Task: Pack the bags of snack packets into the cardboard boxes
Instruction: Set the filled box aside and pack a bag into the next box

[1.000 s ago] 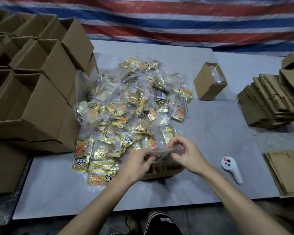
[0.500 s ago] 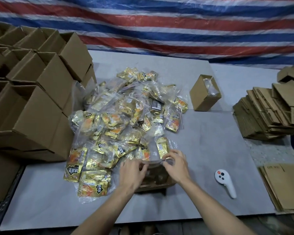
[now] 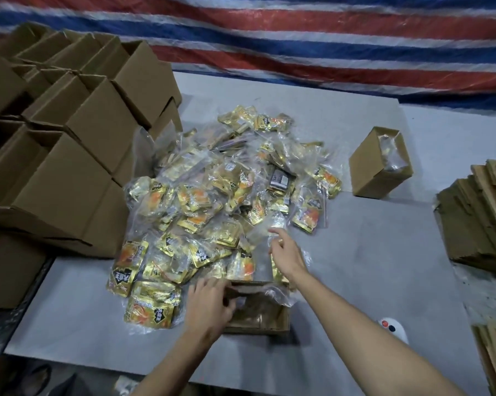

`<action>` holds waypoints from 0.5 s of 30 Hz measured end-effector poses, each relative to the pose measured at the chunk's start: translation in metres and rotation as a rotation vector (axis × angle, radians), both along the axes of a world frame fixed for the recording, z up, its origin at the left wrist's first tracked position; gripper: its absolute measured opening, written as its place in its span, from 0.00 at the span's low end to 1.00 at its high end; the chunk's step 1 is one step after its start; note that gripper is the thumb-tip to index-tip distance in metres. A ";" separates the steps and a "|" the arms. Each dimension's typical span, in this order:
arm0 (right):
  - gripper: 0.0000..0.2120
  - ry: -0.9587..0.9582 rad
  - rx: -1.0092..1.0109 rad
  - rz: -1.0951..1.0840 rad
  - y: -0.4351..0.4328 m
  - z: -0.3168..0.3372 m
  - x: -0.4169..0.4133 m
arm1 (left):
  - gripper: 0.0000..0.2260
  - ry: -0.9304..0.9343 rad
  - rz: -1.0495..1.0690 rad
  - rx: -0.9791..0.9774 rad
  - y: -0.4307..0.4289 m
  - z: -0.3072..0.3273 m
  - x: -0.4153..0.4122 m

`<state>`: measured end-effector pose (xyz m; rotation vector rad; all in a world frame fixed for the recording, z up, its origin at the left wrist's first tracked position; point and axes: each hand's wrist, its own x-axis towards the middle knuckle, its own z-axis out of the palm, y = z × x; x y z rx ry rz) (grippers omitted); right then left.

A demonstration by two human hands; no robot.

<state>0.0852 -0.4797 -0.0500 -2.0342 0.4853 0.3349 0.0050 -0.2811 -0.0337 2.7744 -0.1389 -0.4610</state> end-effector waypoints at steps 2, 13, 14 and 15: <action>0.27 0.106 0.109 0.108 0.011 -0.001 0.026 | 0.14 -0.005 0.025 -0.057 0.002 0.004 -0.007; 0.15 0.115 -0.230 0.323 0.044 -0.042 0.061 | 0.10 -0.046 0.080 -0.222 0.015 0.008 -0.015; 0.13 0.108 -0.241 0.320 0.041 -0.044 0.062 | 0.09 -0.055 0.078 -0.231 0.015 0.008 -0.014; 0.12 0.114 -0.246 0.330 0.037 -0.046 0.062 | 0.08 -0.062 0.072 -0.237 0.015 0.007 -0.013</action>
